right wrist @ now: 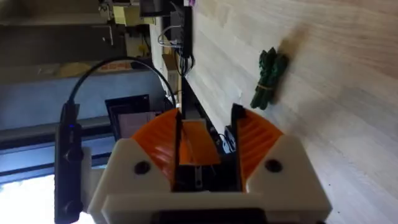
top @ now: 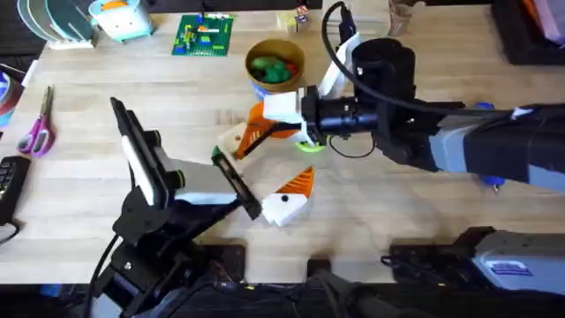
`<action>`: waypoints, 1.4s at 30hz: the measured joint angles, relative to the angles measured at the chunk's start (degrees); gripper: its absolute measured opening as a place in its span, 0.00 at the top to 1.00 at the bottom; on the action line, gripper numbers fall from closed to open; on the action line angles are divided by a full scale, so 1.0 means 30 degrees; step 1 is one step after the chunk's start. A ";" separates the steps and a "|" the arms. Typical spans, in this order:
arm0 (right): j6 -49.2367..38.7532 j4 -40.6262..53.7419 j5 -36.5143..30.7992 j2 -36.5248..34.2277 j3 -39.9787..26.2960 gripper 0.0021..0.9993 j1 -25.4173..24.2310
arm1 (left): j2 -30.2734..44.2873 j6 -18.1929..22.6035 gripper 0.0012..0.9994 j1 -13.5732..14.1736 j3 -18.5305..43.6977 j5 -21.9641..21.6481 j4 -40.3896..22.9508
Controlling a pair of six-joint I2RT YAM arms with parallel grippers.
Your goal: Pick up the gripper from the table and insert it into the empty holder that is missing its gripper. Then pick up a screw, insert it into the mounting hole, and use the screwdriver to tighten it. Finally, clean up the table by picking up the vegetable and placing it into the bucket.
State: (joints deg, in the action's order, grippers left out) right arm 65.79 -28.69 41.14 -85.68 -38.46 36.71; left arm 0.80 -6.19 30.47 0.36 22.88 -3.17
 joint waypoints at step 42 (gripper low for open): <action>-0.4550 0.0258 0.7307 -0.0201 0.0000 0.10 -0.3538 | -0.0036 0.0435 0.01 0.0177 0.0000 0.1462 0.0056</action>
State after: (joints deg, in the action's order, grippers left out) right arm 52.14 -27.92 63.06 -86.28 -38.46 26.09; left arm 0.69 -4.89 31.00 0.36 27.27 -3.01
